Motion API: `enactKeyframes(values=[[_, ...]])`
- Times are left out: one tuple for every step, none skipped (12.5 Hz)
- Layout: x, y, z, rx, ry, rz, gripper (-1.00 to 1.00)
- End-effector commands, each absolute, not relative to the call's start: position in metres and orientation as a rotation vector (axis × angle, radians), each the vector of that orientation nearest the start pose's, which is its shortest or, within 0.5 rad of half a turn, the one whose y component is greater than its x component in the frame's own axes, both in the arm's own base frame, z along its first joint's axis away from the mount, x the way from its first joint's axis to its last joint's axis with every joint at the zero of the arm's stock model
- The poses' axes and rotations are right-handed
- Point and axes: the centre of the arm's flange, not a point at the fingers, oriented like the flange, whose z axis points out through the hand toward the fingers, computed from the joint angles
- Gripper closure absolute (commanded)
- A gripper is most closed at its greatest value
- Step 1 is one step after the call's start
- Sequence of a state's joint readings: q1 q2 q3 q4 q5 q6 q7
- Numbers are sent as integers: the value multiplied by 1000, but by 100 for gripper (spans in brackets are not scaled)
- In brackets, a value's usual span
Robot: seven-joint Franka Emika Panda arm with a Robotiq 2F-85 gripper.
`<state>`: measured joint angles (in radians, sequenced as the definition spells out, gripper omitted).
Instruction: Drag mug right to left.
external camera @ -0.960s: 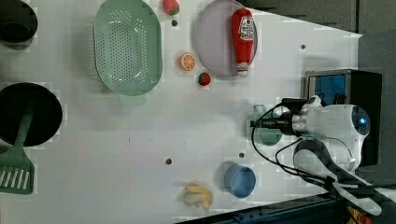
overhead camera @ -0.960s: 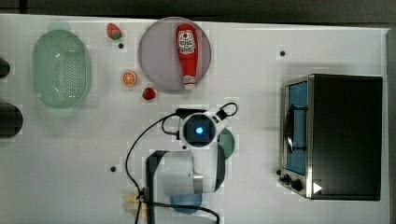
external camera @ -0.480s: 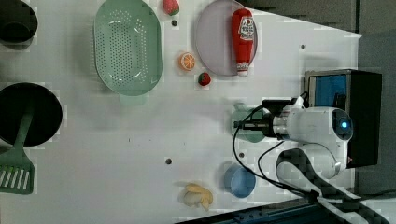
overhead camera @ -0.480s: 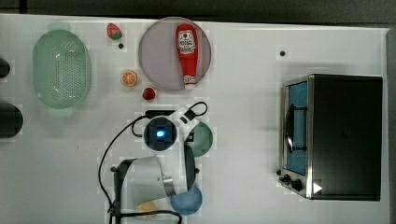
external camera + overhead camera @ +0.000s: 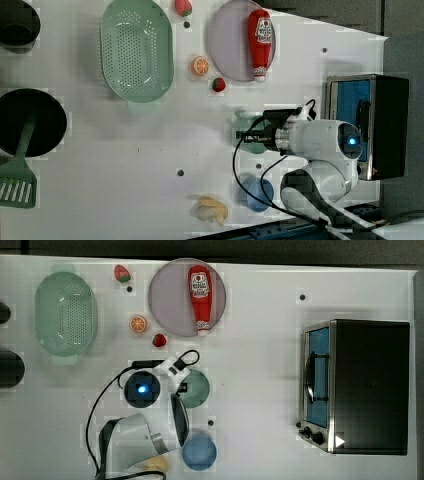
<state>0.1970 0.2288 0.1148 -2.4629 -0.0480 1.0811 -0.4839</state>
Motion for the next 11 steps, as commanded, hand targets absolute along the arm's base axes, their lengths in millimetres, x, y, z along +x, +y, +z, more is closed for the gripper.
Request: enactKeyframes(values=[[456, 184, 206, -3138, -50, 14, 65], [454, 195, 204, -3136, -26, 11, 65], [454, 207, 204, -3132, 21, 2, 65], [453, 219, 204, -3129, 73, -2, 65], [452, 231, 204, -3126, 105, -4, 65], [450, 242, 202, -3124, 103, -4, 65], [450, 252, 201, -3121, 89, -7, 65], [452, 263, 202, -3116, 65, -17, 65], [454, 273, 203, -3112, 44, -25, 65], [455, 282, 203, -3110, 32, -26, 65], [456, 291, 202, -3111, 46, -19, 65]])
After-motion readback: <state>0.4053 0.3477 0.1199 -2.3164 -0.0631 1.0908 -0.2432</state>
